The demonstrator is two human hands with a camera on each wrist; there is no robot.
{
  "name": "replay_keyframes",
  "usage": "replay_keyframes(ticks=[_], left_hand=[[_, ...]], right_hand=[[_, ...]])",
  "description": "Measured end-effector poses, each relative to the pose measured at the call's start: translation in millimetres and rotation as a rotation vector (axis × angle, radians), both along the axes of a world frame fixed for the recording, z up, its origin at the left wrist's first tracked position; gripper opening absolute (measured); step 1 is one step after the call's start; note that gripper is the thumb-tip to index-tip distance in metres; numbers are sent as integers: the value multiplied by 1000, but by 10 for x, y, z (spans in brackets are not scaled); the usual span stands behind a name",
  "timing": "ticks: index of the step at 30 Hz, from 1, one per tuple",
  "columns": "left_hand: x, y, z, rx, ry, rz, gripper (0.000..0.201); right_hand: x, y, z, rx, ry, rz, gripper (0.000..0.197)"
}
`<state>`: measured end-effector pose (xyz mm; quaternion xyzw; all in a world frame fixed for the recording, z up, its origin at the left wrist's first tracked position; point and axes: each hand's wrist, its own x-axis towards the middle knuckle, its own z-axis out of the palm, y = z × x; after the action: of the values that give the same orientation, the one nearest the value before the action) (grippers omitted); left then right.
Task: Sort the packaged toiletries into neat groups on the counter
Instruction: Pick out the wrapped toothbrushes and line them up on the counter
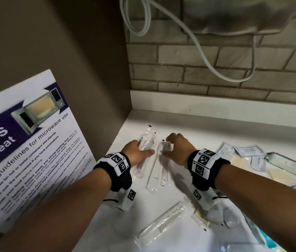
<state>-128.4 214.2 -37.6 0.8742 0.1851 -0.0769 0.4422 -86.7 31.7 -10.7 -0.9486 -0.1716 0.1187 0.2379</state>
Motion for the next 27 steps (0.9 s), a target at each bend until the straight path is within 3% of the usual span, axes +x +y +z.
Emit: replay_keyframes(ticks=[4, 7, 10, 13, 16, 20, 22, 27], left_hand=[[1, 135, -37, -66, -6, 113, 53], [-22, 178, -4, -57, -21, 114, 34], [-33, 275, -32, -5, -37, 143, 41], [-18, 356, -64, 19, -68, 177, 40], [48, 393, -43, -7, -81, 167, 20], [124, 370, 35, -68, -99, 228, 55], [136, 354, 72, -58, -101, 219, 60], [-74, 368, 125, 236, -45, 108, 28]], right_hand=[[-104, 136, 83, -123, -114, 222, 46], [-166, 278, 80, -193, -166, 344, 51], [-209, 453, 42, -275, -194, 405, 60], [-234, 560, -12, -348, -133, 422, 60], [-252, 561, -58, -392, -101, 455, 53], [-285, 491, 23, -398, -121, 493, 39], [-291, 493, 82, -373, -157, 445, 37], [-331, 707, 142, -278, -106, 293, 35]])
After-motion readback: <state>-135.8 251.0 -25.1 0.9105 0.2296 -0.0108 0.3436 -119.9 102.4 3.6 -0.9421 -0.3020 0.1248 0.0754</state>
